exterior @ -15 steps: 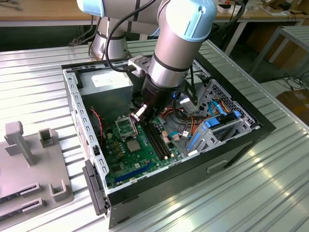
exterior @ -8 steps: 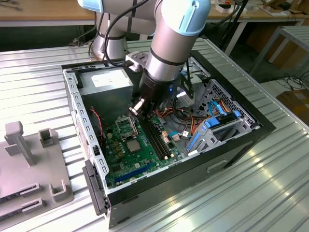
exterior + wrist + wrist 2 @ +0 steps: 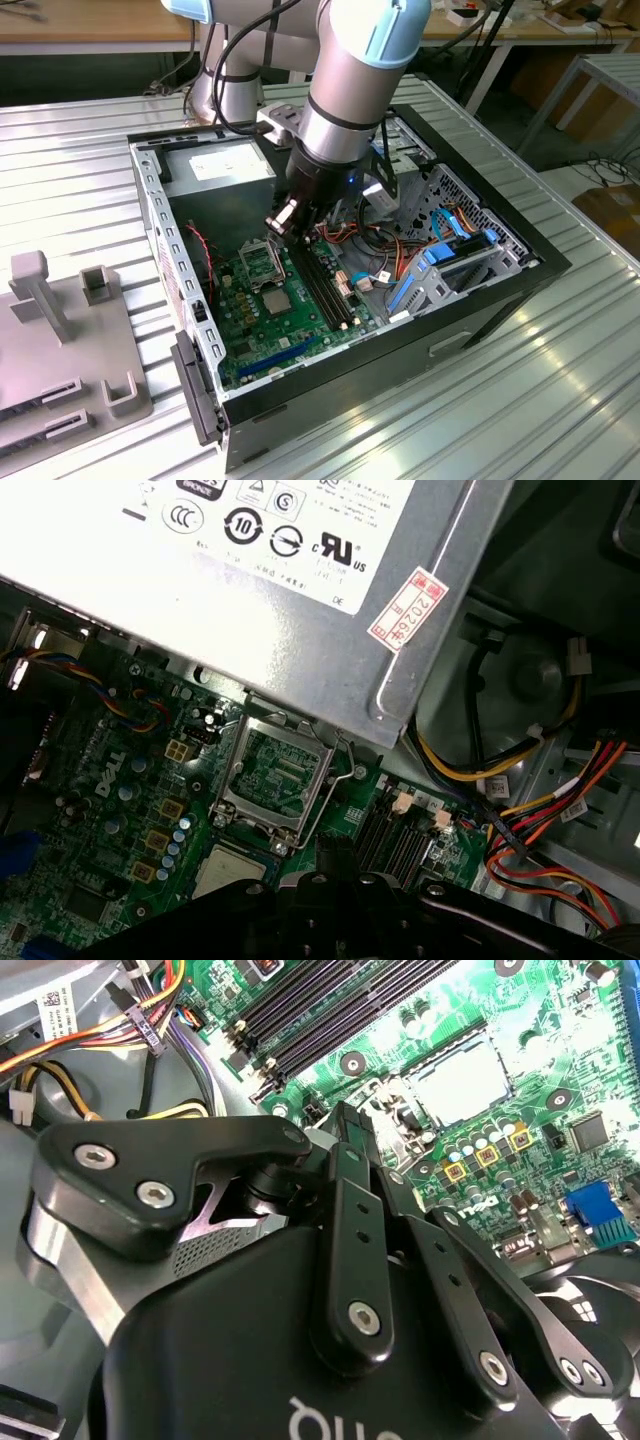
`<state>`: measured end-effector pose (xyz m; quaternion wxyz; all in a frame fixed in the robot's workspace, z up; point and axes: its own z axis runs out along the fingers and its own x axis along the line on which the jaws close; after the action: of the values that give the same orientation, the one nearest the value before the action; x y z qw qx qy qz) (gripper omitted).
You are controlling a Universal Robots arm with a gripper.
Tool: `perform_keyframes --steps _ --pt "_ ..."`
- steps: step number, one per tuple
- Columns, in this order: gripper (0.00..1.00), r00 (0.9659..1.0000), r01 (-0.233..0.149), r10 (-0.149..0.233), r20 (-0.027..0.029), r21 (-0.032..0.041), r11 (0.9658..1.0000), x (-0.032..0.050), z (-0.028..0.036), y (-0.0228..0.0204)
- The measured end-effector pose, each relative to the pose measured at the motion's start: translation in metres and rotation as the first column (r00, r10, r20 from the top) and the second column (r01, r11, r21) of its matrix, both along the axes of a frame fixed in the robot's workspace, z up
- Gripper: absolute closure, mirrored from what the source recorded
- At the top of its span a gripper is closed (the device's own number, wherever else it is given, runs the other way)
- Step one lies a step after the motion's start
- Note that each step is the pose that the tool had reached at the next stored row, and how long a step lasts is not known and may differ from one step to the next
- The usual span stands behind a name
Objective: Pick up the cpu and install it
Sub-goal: 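Close the cpu cover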
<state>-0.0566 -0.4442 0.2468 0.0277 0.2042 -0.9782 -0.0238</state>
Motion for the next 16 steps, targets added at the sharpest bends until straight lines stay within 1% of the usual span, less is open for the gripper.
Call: perform_keyframes --steps 12,13,15,16 --pt "0.89 1.0 -0.002 0.002 0.0 -0.0001 1.0 0.0 0.0 0.0001" --pt "0.89 1.0 -0.006 0.006 0.0001 0.0006 1.0 0.0001 -0.0002 0.0006" --pt "0.89 0.9993 -0.038 0.038 0.0001 0.0038 0.9993 0.0001 -0.0008 0.001" --pt "0.89 0.999 -0.046 0.046 0.0001 0.0047 0.9989 0.0001 -0.0012 0.0014"
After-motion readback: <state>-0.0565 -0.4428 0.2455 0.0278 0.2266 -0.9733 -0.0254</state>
